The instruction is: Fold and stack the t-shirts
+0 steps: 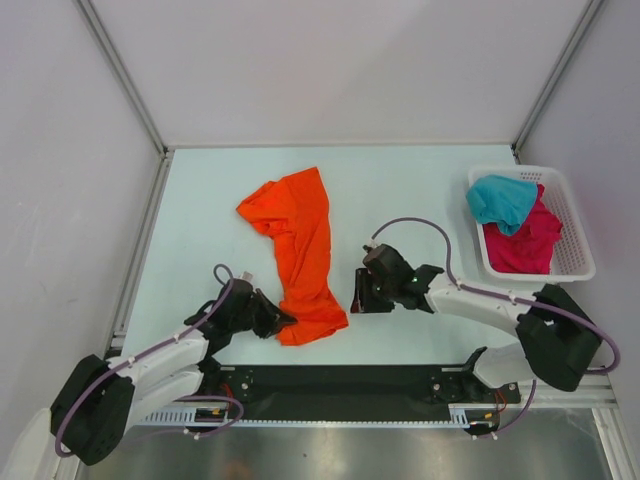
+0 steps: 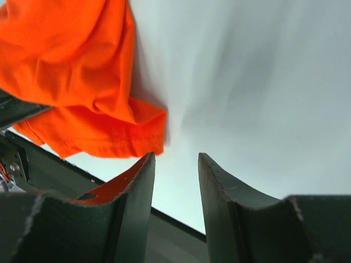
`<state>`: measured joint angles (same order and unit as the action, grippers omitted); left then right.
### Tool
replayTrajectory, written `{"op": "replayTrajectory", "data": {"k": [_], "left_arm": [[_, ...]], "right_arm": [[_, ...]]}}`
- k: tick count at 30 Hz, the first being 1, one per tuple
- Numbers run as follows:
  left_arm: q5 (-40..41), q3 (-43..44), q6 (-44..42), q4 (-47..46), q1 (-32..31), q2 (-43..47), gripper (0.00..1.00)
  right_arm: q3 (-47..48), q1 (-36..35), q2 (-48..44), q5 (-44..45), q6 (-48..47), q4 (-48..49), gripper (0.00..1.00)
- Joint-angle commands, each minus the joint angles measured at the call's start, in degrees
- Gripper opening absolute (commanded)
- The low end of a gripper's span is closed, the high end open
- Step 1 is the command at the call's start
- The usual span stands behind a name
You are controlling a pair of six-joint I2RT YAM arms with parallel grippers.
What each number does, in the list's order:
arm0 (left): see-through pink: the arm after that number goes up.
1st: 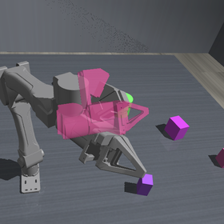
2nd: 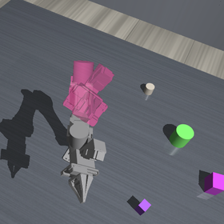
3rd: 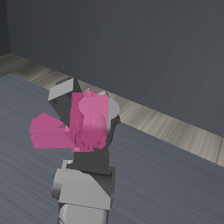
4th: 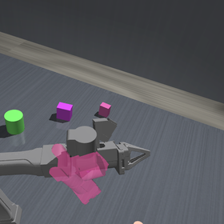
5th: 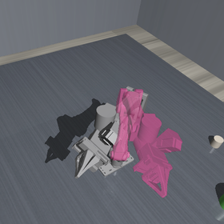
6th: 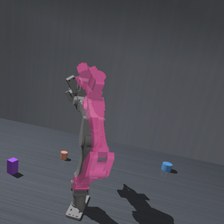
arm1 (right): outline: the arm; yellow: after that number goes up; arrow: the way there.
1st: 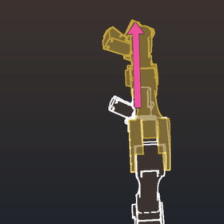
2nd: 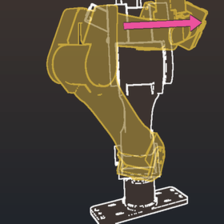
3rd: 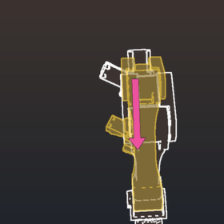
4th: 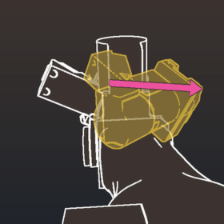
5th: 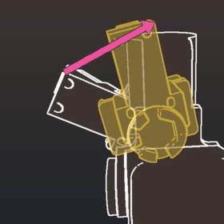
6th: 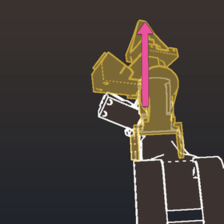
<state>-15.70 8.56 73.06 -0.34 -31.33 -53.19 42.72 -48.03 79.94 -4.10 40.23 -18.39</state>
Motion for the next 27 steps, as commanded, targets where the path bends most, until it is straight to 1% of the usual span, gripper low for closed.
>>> {"op": "replayTrajectory", "data": {"k": [1,3,8,11,16,20,27], "left_arm": [[0.0,-2.0,0.9,2.4,0.5,3.6,0.0],[-0.2,-2.1,1.0,2.3,0.5,3.9,0.0],[-1.0,-1.7,0.9,2.5,0.5,3.8,0.0],[-1.3,-1.5,0.9,2.5,0.5,4.0,0.0],[-1.5,-2.1,1.1,2.3,0.5,4.1,0.0],[-1.8,-2.9,1.5,1.5,0.5,4.2,0.0],[-2.0,-3.7,1.7,0.6,0.5,3.8,0.0]], "right_arm": [[-3.7,-1.0,-5.3,3.4,2.9,-0.9,0.43],[-4.9,-1.2,-5.1,3.0,3.4,0.5,0.44],[-3.8,-3.5,0.5,2.2,3.9,3.4,0.44],[-1.1,-6.0,4.5,2.4,4.2,4.2,0.44],[3.7,-9.4,8.4,3.0,4.5,4.3,0.44],[5.3,-11.5,8.6,4.0,4.5,2.5,0.43],[5.4,-11.9,5.1,7.3,5.0,0.1,0.43]]}}
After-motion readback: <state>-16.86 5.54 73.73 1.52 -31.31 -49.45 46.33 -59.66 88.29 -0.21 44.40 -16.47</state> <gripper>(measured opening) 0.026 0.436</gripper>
